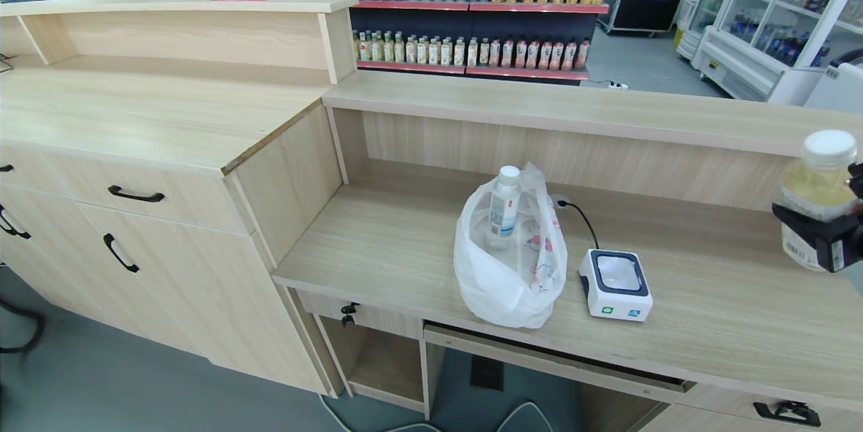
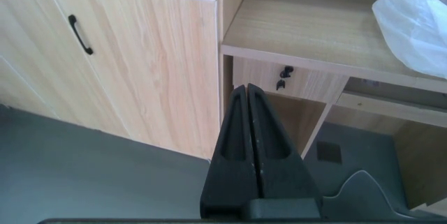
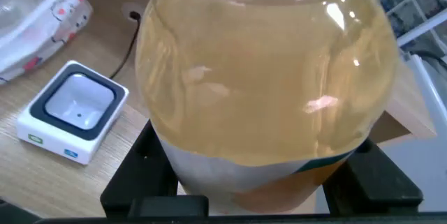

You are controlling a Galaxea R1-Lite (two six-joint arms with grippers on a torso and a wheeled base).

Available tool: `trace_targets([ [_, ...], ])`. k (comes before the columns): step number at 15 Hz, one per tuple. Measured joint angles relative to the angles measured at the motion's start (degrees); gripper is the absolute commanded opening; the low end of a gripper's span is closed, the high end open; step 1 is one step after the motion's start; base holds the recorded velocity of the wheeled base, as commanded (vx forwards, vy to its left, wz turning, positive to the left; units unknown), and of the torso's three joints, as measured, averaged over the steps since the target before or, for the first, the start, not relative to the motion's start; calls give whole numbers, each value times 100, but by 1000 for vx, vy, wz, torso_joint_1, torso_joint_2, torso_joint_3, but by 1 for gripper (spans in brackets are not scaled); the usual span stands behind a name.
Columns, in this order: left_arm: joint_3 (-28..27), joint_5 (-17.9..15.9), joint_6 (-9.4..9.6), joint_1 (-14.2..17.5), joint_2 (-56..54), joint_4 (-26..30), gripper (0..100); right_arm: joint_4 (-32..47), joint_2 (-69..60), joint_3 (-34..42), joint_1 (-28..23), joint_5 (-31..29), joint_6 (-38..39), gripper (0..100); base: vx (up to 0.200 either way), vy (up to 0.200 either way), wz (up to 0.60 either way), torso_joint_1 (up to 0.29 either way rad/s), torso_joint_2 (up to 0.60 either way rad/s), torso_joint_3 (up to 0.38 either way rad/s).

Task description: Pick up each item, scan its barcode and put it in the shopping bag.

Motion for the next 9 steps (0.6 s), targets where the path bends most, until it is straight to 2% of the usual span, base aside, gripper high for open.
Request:
trace_targets([
  [2, 0, 2, -2, 0, 0, 0, 0, -296, 325, 20, -50, -104, -163, 0, 0, 0, 600, 2, 0, 2],
  [7, 0, 5, 0, 0, 0, 0, 0, -1213, 1440, -140, 111, -52, -265, 0, 0, 0, 0, 0, 0, 0],
  [9, 0, 5, 0, -2, 0, 2, 0, -1654, 1863, -138, 205, 375, -484, 0, 0, 0, 0, 0, 0, 0],
])
